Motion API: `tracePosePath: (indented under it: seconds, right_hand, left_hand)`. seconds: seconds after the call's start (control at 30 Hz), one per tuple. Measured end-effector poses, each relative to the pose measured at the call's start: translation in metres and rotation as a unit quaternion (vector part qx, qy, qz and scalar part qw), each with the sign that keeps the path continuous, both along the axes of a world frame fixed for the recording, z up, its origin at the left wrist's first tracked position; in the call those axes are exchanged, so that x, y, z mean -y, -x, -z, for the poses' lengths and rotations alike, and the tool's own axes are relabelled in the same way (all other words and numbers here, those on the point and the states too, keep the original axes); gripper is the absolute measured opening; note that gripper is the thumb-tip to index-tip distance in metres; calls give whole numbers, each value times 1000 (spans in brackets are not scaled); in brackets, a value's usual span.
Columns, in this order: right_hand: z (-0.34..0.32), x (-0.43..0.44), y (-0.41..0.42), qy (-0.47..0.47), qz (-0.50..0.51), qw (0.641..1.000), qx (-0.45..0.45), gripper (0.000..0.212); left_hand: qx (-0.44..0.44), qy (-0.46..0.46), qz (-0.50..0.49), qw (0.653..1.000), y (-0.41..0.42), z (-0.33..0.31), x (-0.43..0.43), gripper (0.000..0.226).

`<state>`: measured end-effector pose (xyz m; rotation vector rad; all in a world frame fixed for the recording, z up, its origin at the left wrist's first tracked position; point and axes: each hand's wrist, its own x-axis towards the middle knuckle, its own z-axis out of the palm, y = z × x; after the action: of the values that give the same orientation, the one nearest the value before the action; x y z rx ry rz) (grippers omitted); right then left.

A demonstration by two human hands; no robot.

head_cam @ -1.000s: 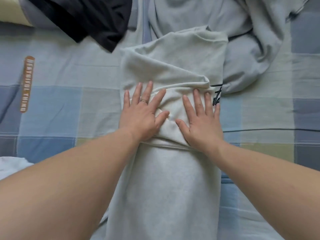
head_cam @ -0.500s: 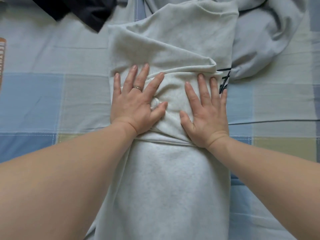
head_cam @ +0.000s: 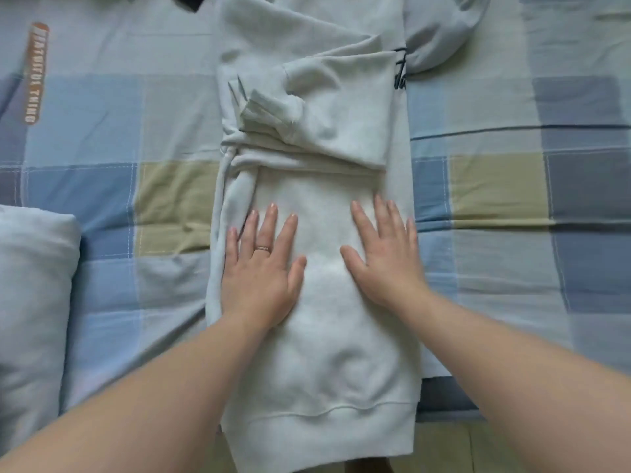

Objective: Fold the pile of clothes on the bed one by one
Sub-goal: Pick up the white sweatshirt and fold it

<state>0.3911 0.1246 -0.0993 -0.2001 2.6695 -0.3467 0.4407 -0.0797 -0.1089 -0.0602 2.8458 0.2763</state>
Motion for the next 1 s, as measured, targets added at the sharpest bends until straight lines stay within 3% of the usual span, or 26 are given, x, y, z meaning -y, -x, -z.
tracePosePath:
  seconds: [0.27, 0.47, 0.6, 0.77, 0.83, 1.0]
  right_hand:
    - [10, -8, -148, -29, 108, 994, 4, 73]
    - [2, -5, -164, 2, 228, 973, -39, 89]
    - [-17, -12, -166, 146, 347, 926, -23, 91]
    - [-34, -30, -176, 248, 399, 875, 117, 50]
    - [-36, -36, -185, 288, 426, 840, 175, 37]
    - [-53, -36, -214, 358, 521, 734, 248, 14]
  left_hand:
    - [-4, -13, 19, 1000, -132, 5, 14, 65]
    - [-47, -87, -170, 980, -155, 1, 11, 91]
    - [-43, -212, -324, 921, -156, -25, 2, 104]
    - [52, -356, -414, 836, -161, -44, 16, 62]
    - [112, -399, -420, 807, -168, -46, 21, 53]
    - [218, -491, -486, 690, -198, -68, 14, 24]
